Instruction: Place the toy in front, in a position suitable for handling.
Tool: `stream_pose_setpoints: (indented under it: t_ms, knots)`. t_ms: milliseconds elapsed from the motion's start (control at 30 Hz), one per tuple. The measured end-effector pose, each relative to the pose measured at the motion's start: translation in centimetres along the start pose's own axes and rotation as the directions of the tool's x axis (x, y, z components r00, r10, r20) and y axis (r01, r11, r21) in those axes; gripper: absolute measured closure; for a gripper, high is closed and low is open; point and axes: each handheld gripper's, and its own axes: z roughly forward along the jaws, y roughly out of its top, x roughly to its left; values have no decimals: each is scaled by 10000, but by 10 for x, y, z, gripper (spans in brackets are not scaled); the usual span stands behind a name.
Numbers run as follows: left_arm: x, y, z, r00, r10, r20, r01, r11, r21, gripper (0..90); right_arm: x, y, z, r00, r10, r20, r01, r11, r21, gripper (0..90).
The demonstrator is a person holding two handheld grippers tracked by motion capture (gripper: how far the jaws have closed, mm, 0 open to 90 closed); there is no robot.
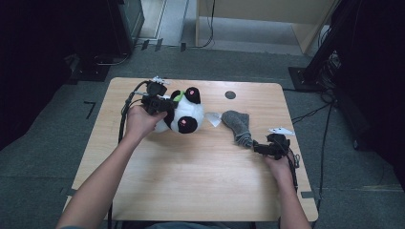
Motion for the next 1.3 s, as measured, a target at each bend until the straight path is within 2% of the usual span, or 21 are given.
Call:
stream_pose_setpoints:
  t_ms: [67, 100, 133, 233, 333, 433, 500, 600, 700, 833, 900, 967, 1067, 1200, 1300]
  knots:
    - [-6, -10, -3, 9998, 75, 178, -72, 9999, -156, 769, 0, 1, 0, 10000, -66, -30, 66, 10000, 57, 93]
    - [-8, -14, -4, 9996, -3, 276, 9, 9998, -219, 769, 0, 1, -1, 9999, -126, -87, 126, 9999, 54, 161]
    - [-10, -19, -5, 9994, -39, 348, 48, 9997, -248, 769, 1, 2, -2, 9998, -157, -133, 157, 9999, -30, 180]
    - [-20, -30, -6, 9996, 18, 275, -12, 9998, -220, 769, 1, 4, -3, 9998, -149, -141, 147, 9998, -108, 179]
    - [-31, -40, -6, 9987, -377, 329, 382, 9992, -141, 768, 0, 5, -3, 9996, 77, -270, -80, 9999, -116, 197]
    - [-42, -51, -4, 9976, -509, 459, 513, 9987, -65, 768, -1, 6, -5, 9995, 101, -311, -107, 9997, -200, 228]
    - [-49, -57, -2, 9977, -541, 417, 545, 9985, -80, 768, -2, 7, -8, 9989, 73, -460, -93, 9989, -451, 264]
    - [-58, -64, 2, 9960, -689, 565, 695, 9976, -75, 767, -2, 12, -11, 9984, 180, -538, -208, 9984, -529, 258]
    - [-65, -73, 4, 9942, -786, 730, 810, 9963, -298, 766, 0, 14, -16, 9989, 60, -459, -87, 9983, -577, 271]
    - [-69, -82, 7, 9868, -1199, 1090, 1247, 9914, -390, 764, 6, 19, -25, 9994, -76, -330, 52, 9973, -734, 288]
    - [-72, -85, 8, 9873, -1151, 1093, 1206, 9917, -454, 763, 8, 23, -30, 9997, 19, -259, -43, 9956, -934, 288]
    - [-75, -86, 6, 9877, -1103, 1110, 1158, 9923, -443, 763, 10, 27, -35, 9990, 220, -385, -265, 9925, -1191, 287]
    - [-78, -89, 3, 9828, -1231, 1380, 1291, 9910, -356, 761, 19, 34, -41, 9966, 306, -761, -415, 9883, -1468, 288]
    - [-80, -90, 6, 9877, -993, 1207, 1056, 9933, -475, 755, 35, 46, -42, 9956, -20, -940, -135, 9865, -1633, 304]
    - [-79, -90, 7, 9881, -947, 1211, 1021, 9931, -571, 748, 42, 53, -33, 9941, 4, -1083, -143, 9917, -1278, 308]
